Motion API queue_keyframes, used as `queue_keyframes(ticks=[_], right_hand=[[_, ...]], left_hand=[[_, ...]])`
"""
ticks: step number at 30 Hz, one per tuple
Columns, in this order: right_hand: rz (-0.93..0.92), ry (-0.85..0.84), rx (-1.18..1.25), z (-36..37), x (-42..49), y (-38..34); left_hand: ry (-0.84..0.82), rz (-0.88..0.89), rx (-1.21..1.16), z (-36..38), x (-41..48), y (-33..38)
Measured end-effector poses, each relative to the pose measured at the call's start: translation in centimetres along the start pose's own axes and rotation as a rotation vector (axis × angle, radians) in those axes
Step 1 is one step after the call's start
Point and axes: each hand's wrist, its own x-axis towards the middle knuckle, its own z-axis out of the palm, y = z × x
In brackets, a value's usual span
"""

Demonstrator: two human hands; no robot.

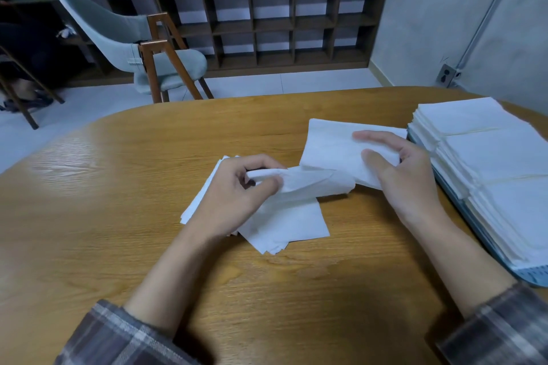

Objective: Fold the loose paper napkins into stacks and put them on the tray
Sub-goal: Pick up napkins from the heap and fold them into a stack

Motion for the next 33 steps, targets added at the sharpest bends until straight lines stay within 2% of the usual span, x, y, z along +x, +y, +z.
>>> queue_keyframes(ticks=[6, 12, 15, 18, 21, 26, 31, 33], right_hand=[[-0.023, -0.102, 0.030, 0.1, -0.1, -0.5], [-0.049, -0.389, 0.124, 0.3, -0.9, -1.2], [-0.034, -0.445, 0.114, 0.5, -1.1, -1.1], [0.004, -0.459, 0.138, 0.6, -1.1, -0.9], [0.023, -0.386, 0.123, 0.6, -1.0, -0.7], [0.069, -0.278, 0.139, 0.6, -0.7, -0.5], [0.099, -0.251, 0.150, 0.6, -0.7, -0.6], [0.113, -0.251, 0.144, 0.7, -0.7, -0.6]], left_hand=[[0.012, -0.095, -0.271, -0.2, 0.2, -0.4], [0.082, -0.190, -0.256, 0.5, 0.6, -1.0], [0.078, -0.221, -0.261, 0.7, 0.6, -1.0], [0.074, -0.241, -0.241, 0.9, 0.5, -0.6], [0.091, -0.247, -0.214, 1.1, 0.5, -0.5], [0.272, -0.097, -0.116, 1.1, 0.3, 0.2], [0.157, 0.050, -0.017, 0.8, 0.1, -0.1], [0.138, 0.148, 0.110, 1.0, 0.1, -0.5]])
